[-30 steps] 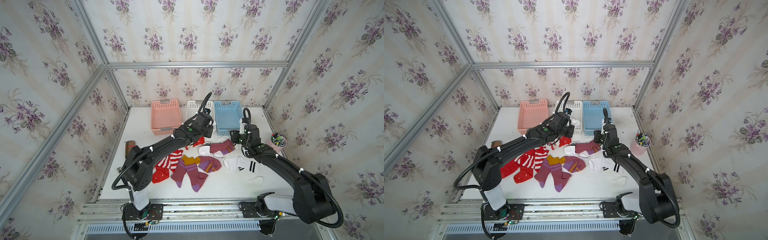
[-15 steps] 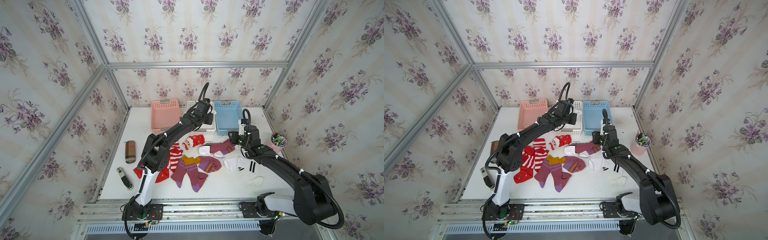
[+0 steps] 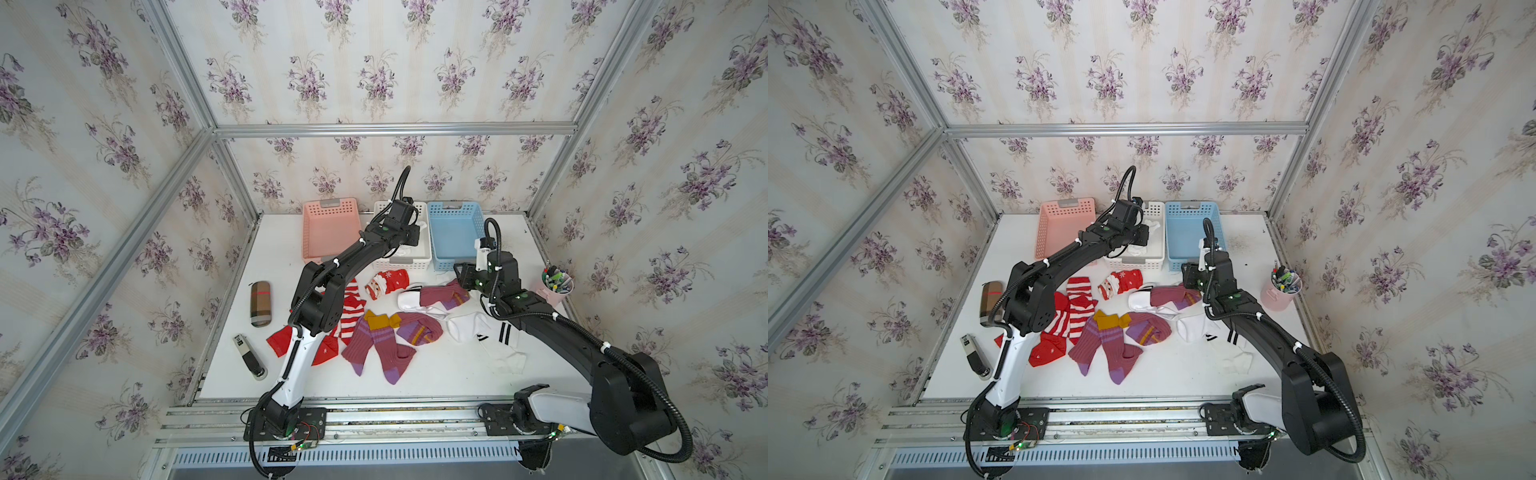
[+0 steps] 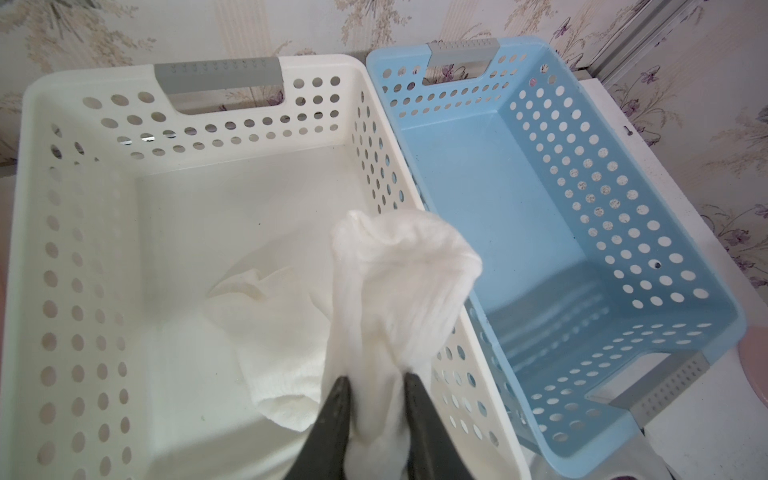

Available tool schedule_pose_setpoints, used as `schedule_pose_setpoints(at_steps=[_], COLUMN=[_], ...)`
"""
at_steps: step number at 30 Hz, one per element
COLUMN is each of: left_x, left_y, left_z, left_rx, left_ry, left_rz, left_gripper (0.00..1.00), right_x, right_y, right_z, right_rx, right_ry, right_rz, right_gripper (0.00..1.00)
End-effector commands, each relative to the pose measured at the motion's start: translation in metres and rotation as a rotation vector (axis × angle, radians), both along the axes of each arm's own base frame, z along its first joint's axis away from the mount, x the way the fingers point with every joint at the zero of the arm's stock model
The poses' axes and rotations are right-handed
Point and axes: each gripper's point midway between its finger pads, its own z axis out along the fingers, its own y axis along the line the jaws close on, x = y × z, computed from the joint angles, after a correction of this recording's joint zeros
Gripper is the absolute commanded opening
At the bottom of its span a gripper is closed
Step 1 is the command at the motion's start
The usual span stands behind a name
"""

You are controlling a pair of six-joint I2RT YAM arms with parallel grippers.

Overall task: Sort the socks into the basket by color
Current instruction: Place the sock in the bin.

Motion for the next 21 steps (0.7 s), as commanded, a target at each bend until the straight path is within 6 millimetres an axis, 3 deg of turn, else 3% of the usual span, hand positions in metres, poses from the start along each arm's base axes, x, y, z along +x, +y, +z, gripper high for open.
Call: schedule_pose_setpoints(at_steps=[1, 11, 21], left_x=[0.002, -0.016, -0.087], left_y=[0.004, 0.022, 0.066], left_z=[0.006, 0.033, 0.046], left_rx=[0.0, -0.005, -0.019], left_ry=[-0.011, -0.043, -0.02], left_rz=[0.002, 0.015, 0.044], left_gripper=[0.42, 0.54, 0.6], right_x=[0.001, -0.002, -0.008], right_y=[0.005, 0.011, 0.025], right_z=[0.001, 0.002, -0.011], right_rx=[0.007, -0.006, -0.017], right_ry=[-0.007, -0.007, 0.016], right_rz=[0.002, 0.012, 0.046], right_gripper=[0.43, 0.44, 0.44])
